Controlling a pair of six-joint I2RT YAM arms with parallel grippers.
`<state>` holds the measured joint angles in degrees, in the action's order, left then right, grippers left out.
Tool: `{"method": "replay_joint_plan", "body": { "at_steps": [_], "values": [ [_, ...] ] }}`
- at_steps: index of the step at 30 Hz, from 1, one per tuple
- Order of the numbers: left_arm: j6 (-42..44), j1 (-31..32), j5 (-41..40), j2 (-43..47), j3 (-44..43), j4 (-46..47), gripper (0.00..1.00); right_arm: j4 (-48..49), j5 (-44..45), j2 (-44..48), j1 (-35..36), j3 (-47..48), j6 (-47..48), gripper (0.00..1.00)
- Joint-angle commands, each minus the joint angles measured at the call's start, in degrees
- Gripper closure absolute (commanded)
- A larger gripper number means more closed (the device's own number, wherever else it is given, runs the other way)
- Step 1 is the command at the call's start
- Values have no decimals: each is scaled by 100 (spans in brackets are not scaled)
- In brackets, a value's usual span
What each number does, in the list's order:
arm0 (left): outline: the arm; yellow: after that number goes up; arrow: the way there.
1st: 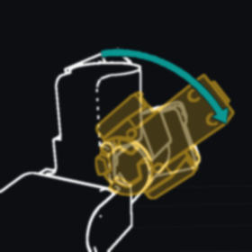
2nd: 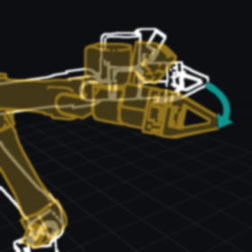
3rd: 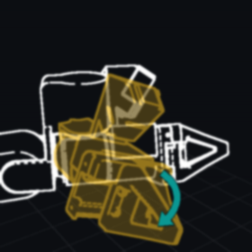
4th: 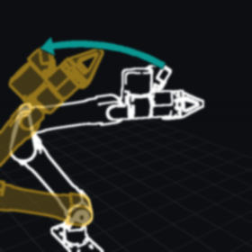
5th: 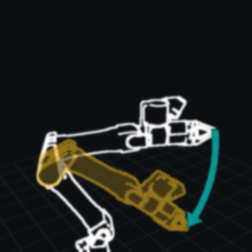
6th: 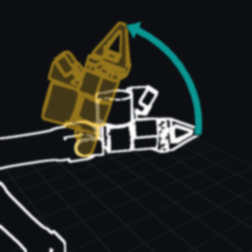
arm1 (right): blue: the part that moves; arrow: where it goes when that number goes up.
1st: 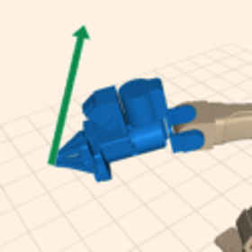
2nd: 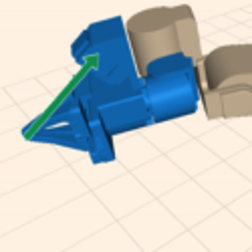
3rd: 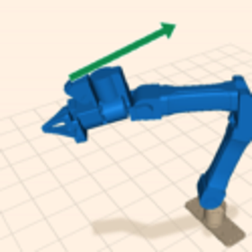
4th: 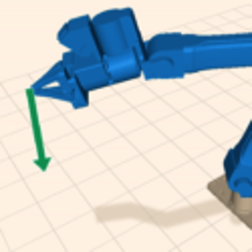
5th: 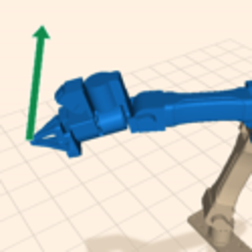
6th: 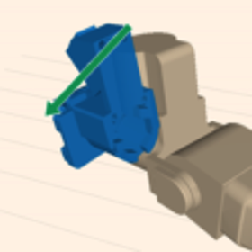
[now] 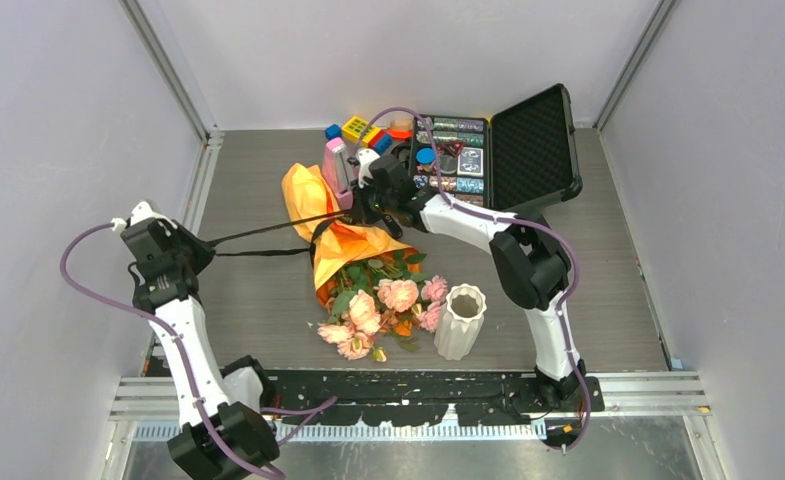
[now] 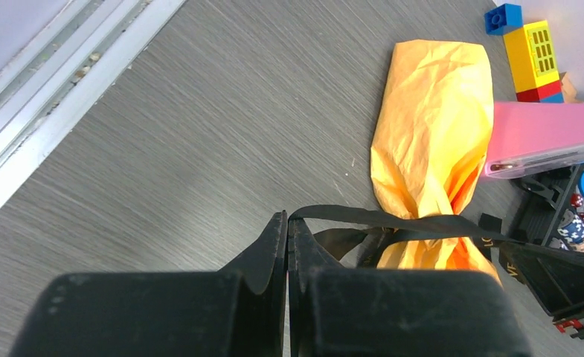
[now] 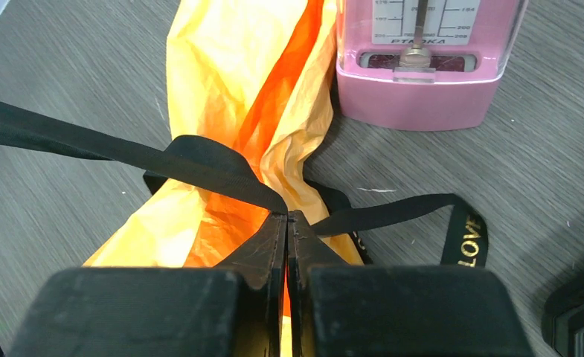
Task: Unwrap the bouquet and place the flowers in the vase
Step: Untie the ribbon from the wrapping paper.
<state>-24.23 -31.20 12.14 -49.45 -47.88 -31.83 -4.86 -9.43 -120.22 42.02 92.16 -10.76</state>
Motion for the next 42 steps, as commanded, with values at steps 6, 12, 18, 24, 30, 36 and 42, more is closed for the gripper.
{"method": "replay_joint_plan", "body": {
  "at_steps": [6,12,18,24,30,36,42],
  "values": [
    [97,-346,-1162,435,-175,-66,100,651,520,698,-177,-481,-96,96],
    [124,-368,-1137,411,-102,-34,100,720,220,756,-243,-567,-167,97],
    [197,-368,-1135,424,-97,-22,100,721,-842,771,24,-357,-316,97],
    [187,-378,-1403,478,-117,-69,100,554,-939,488,708,111,-170,94],
    [182,-373,-1409,455,-117,-33,100,25,-671,208,939,557,-50,60],
    [190,-489,-1385,416,-103,-7,100,-121,545,455,907,368,-637,41],
    [173,-562,-1344,388,-99,2,98,41,1032,514,757,30,-2029,40]
  ]
}}
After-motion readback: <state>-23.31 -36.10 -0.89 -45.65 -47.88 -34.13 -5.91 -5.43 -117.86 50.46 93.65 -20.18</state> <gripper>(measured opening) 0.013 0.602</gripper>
